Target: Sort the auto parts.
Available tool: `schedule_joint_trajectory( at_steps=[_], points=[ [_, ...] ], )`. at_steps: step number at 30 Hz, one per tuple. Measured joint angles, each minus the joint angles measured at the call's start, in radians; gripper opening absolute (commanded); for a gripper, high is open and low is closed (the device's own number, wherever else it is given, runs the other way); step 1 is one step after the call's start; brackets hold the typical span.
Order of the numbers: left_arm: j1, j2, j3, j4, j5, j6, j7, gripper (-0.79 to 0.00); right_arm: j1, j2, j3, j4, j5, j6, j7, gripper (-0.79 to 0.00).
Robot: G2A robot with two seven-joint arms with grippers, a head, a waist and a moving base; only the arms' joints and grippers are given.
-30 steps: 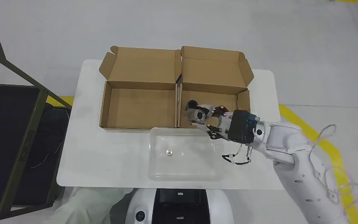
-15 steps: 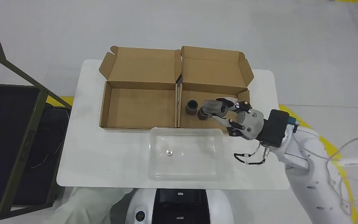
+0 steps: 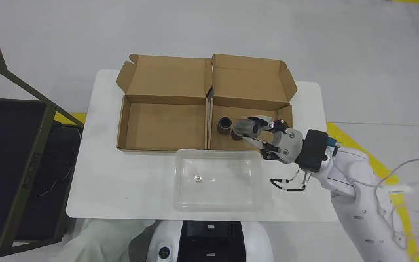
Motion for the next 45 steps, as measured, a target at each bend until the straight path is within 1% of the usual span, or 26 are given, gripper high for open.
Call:
schedule_joint_trajectory(
  at_steps=[7, 14, 20, 25, 45],
  points=[
    [0.0, 0.0, 0.0, 0.0, 0.0, 0.0, 0.0, 0.0, 0.062, -0.014, -0.11, 0.075, -0.027, -0.003, 0.049, -0.785],
    [0.0, 0.0, 0.0, 0.0, 0.0, 0.0, 0.0, 0.0, 0.162, -0.038, -0.255, 0.179, -0.039, -0.022, 0.139, -0.785],
    [0.0, 0.0, 0.0, 0.0, 0.0, 0.0, 0.0, 0.0, 0.215, -0.055, -0.326, 0.244, -0.041, 0.003, 0.188, -0.785],
    [0.0, 0.0, 0.0, 0.0, 0.0, 0.0, 0.0, 0.0, 0.241, -0.063, -0.345, 0.283, -0.031, 0.028, 0.214, -0.785],
    [0.0, 0.0, 0.0, 0.0, 0.0, 0.0, 0.0, 0.0, 0.241, -0.063, -0.345, 0.283, -0.031, 0.028, 0.214, -0.785]
  ],
)
